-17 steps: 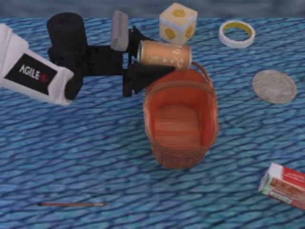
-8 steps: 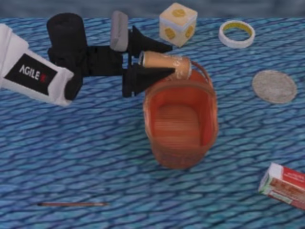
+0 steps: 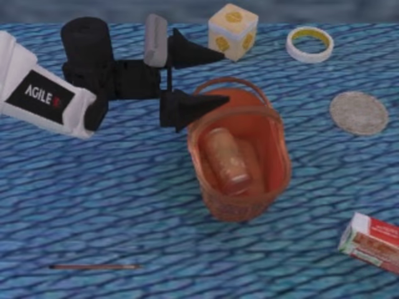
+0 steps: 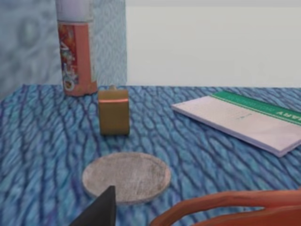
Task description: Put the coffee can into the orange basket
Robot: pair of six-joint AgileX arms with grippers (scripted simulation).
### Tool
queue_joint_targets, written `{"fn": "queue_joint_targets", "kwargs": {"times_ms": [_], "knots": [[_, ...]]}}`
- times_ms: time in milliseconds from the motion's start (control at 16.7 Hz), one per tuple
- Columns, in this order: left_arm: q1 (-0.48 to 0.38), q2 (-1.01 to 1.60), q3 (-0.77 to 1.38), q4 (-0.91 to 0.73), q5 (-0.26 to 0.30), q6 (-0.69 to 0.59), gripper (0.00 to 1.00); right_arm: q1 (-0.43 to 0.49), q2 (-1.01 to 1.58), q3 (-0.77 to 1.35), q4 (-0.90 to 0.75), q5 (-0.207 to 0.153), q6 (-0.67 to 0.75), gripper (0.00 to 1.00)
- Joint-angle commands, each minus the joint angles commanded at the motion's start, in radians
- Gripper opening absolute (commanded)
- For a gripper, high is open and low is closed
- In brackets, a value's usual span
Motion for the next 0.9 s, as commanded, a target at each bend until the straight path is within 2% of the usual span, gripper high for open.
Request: {"fn": "queue_joint_targets", "kwargs": {"times_ms": [300,480,660,900], "knots": [[-0.002,-0.006,-0.001,-0.003,-0.004,-0.002,1.0,0.002,0.008,0.006,-0.006,0.0,-0.004,1.0],[0.013,-0.064,-0.019,-0.028,-0.039,-0.024,1.0,0.021,0.085,0.069,-0.064,0.001,-0.04,1.0],[0.042,-0.186,-0.06,-0.079,-0.111,-0.061,1.0,0.057,0.231,0.202,-0.172,0.005,-0.107,1.0],[0.095,-0.449,-0.161,-0.186,-0.259,-0.116,1.0,0.127,0.507,0.482,-0.372,0.01,-0.234,1.0]]}}
